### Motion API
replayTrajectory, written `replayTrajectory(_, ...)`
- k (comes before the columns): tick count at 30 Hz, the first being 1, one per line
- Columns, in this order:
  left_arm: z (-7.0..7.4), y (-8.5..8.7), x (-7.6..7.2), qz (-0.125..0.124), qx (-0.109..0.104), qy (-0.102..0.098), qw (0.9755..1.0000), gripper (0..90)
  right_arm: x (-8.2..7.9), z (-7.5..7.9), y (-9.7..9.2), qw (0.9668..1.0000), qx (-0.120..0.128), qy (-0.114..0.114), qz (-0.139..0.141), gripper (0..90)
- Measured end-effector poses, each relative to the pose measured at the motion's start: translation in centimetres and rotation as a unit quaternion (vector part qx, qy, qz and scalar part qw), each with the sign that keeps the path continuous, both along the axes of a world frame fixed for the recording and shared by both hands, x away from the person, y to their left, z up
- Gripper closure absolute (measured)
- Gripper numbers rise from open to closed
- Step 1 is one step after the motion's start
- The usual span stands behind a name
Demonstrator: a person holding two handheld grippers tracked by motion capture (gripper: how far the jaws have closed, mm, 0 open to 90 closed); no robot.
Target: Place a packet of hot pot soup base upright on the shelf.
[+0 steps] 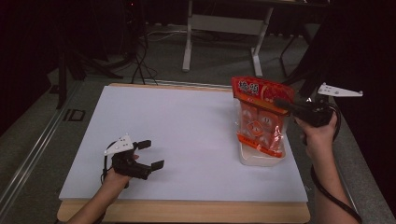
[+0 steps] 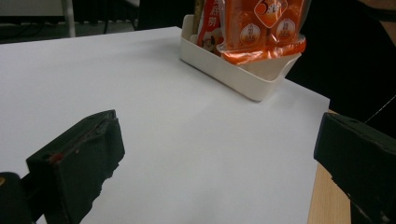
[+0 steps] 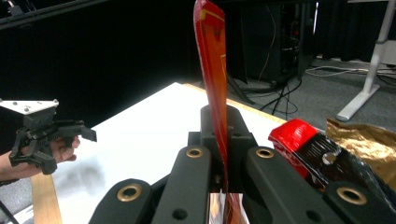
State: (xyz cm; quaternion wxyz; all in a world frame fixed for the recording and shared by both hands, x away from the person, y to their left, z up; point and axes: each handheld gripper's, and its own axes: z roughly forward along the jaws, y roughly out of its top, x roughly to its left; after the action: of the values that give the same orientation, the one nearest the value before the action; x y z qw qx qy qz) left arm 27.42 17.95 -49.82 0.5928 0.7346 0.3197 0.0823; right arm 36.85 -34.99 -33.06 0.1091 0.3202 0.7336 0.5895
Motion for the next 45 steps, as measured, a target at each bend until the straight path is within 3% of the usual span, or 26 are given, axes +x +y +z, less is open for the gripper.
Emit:
replayTrajectory(8, -0.3, 0.1, 0.1, 0.003, 0.003, 0.003, 1.0000, 0.7, -0.9, 0.0, -1.3, 0.9999, 0.012, -0.006, -0.004, 90.0)
replayTrajectory(11, -0.3, 0.0, 0.1, 0.003, 0.002, 0.002, 1.0000, 0.7, -0.9, -0.2, -1.3, 1.0000, 0.000, -0.004, -0.009, 90.0)
replayTrajectory(14, -0.4, 0.0, 0.2, 0.004, 0.002, 0.002, 1.0000, 0.7, -0.8, -1.1, -1.0, 0.9999, -0.008, 0.005, -0.009, 90.0)
replayTrajectory(18, -0.6, 0.1, 0.3, 0.007, 0.002, 0.004, 1.0000, 0.7, -0.3, -2.9, -0.7, 0.9997, -0.001, 0.024, -0.005, 90.0)
replayTrajectory(20, -0.6, 0.2, 0.3, 0.007, 0.003, 0.005, 1.0000, 0.7, -0.3, -2.9, -0.7, 0.9997, -0.001, 0.024, -0.005, 90.0)
replayTrajectory(23, -0.8, 0.2, 0.4, 0.009, 0.002, 0.009, 0.9999, 0.7, 0.0, -4.3, -0.8, 0.9992, 0.017, 0.036, -0.008, 90.0)
replayTrajectory(26, -0.9, 0.2, 0.4, 0.009, 0.003, 0.009, 0.9999, 0.7, -0.1, -4.7, -1.2, 0.9988, 0.035, 0.034, -0.009, 90.0)
replayTrajectory(29, -0.9, 0.2, 0.4, 0.009, 0.003, 0.009, 0.9999, 0.7, -0.2, -5.0, -1.2, 0.9990, 0.030, 0.028, -0.021, 89.9)
replayTrajectory(40, -1.1, 0.3, 0.5, 0.009, 0.005, 0.013, 0.9999, 0.7, -0.5, -7.3, -2.9, 0.9972, 0.034, 0.048, -0.046, 89.8)
replayTrajectory(45, -1.2, 0.2, 0.6, 0.009, 0.004, 0.016, 0.9998, 0.7, -0.9, -7.8, -4.0, 0.9970, 0.018, 0.044, -0.061, 89.6)
